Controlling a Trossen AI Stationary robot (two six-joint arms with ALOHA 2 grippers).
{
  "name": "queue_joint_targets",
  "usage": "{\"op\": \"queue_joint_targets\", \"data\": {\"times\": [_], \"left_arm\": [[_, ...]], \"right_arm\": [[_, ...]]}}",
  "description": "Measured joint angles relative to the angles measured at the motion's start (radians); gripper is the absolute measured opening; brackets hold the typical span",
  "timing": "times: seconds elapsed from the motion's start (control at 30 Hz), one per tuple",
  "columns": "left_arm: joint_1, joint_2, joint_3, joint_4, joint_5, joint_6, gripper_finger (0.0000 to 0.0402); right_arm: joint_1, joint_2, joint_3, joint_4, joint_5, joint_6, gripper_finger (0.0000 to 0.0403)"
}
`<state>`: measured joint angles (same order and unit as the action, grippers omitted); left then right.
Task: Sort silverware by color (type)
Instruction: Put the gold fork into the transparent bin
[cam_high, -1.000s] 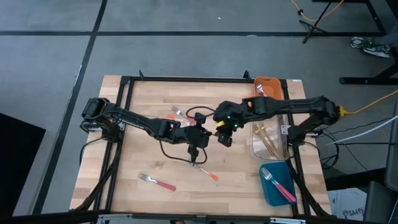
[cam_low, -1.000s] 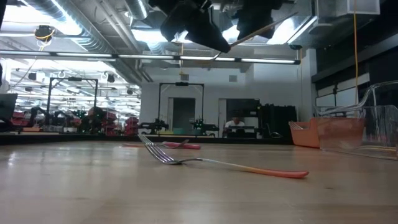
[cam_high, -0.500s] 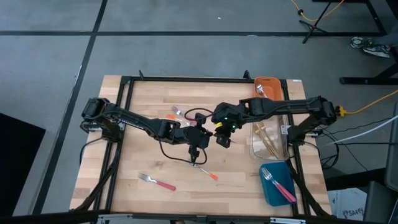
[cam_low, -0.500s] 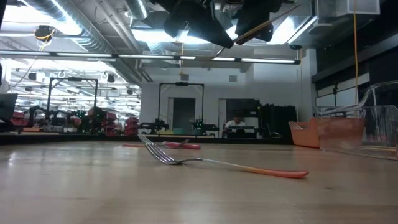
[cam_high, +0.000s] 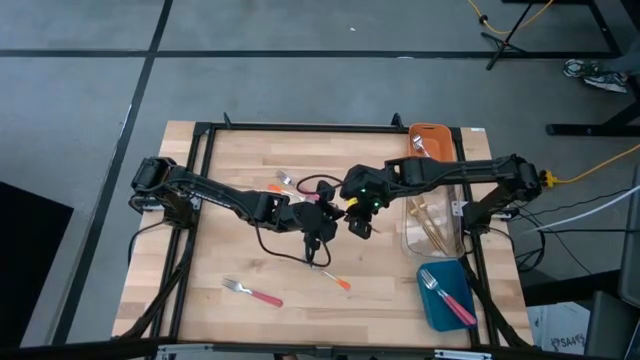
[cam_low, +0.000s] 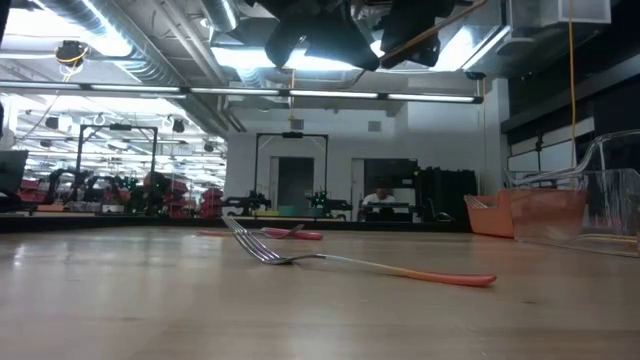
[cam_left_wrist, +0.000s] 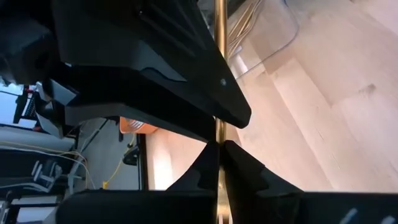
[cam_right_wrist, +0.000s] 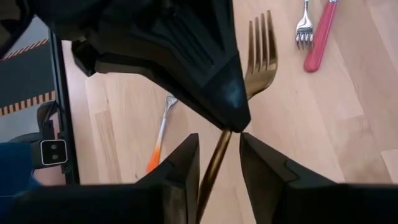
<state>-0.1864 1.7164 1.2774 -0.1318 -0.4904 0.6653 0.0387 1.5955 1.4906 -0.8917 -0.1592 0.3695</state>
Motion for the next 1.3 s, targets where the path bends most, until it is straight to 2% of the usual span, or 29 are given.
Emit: {"op": "queue_joint_targets", "data": {"times": [0.43,0.93,1.3], "left_arm": [[-0.001,0.0,0.0,0.013,-0.021,0.001,0.0006],[-0.001,0.0,-0.001,0.016,-0.033,0.0,0.001],[0.0,0.0,-0.001,0.022,-0.032,-0.001,0.0064]], "right_arm": [[0.0,0.0,0.0,-0.008,-0.026,0.002,0.0006],[0.0,0.0,0.0,-0.004,-0.013,-0.008,0.0002],[0.0,0.0,0.0,0.006,-0.008,-0.011,0.0]]}}
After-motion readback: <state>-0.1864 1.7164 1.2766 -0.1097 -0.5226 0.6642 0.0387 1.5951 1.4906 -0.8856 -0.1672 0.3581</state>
